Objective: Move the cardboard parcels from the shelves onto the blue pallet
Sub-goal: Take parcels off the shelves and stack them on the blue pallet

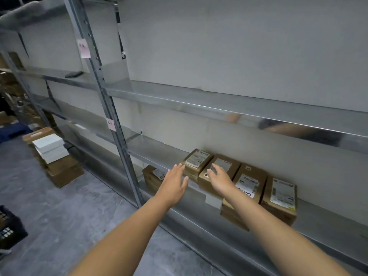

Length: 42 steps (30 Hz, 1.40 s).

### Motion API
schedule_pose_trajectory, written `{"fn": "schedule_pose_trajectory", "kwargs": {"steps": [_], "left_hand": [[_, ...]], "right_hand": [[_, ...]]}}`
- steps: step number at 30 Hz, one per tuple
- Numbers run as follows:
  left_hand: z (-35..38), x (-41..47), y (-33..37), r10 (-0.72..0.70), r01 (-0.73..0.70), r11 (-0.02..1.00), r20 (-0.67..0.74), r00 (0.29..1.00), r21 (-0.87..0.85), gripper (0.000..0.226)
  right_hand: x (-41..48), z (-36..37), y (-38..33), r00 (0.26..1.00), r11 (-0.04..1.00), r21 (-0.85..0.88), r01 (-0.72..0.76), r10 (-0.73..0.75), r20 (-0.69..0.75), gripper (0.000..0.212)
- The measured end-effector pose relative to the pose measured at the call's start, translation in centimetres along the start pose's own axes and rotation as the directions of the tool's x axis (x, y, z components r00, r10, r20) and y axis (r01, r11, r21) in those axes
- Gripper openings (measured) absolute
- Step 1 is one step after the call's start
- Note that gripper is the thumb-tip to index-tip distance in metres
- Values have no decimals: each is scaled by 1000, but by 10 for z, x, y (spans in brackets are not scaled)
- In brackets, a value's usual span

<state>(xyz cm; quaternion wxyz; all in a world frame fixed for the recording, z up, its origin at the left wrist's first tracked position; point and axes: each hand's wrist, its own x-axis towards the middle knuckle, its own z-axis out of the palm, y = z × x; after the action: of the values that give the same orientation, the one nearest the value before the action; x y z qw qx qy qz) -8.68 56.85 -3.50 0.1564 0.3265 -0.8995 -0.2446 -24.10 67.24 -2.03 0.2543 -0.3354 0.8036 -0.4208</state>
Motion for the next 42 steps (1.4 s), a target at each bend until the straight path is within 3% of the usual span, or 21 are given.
{"fn": "schedule_pose_trajectory", "kwargs": {"steps": [10,14,21,27,32,38,42], "left_hand": [[31,108,-77,30,-10,993,170,985,-120,51],[44,161,-95,104,-55,973,211,972,-224,36],[71,216,-113,75,52,928,321,944,-368,30],[81,231,-126,16,227,780,381,925,-583,25],[82,233,-137,-40,334,676,420,907,-657,38],[81,228,-136,-100,415,612,455,885,-673,35],[63,217,-128,-157,449,557,442,883,-699,37]], "right_hand": [[114,56,4,973,974,123,-188,202,-113,46],[151,71,7,942,953,157,-259,285,-175,43],[185,85,6,886,898,309,-312,393,-248,46],[205,105,0,821,897,255,-360,435,-370,52],[211,127,4,802,863,329,-384,488,-344,61],[210,128,-2,779,781,483,-397,565,-273,57],[194,125,-22,819,802,457,-385,525,-232,59]]}}
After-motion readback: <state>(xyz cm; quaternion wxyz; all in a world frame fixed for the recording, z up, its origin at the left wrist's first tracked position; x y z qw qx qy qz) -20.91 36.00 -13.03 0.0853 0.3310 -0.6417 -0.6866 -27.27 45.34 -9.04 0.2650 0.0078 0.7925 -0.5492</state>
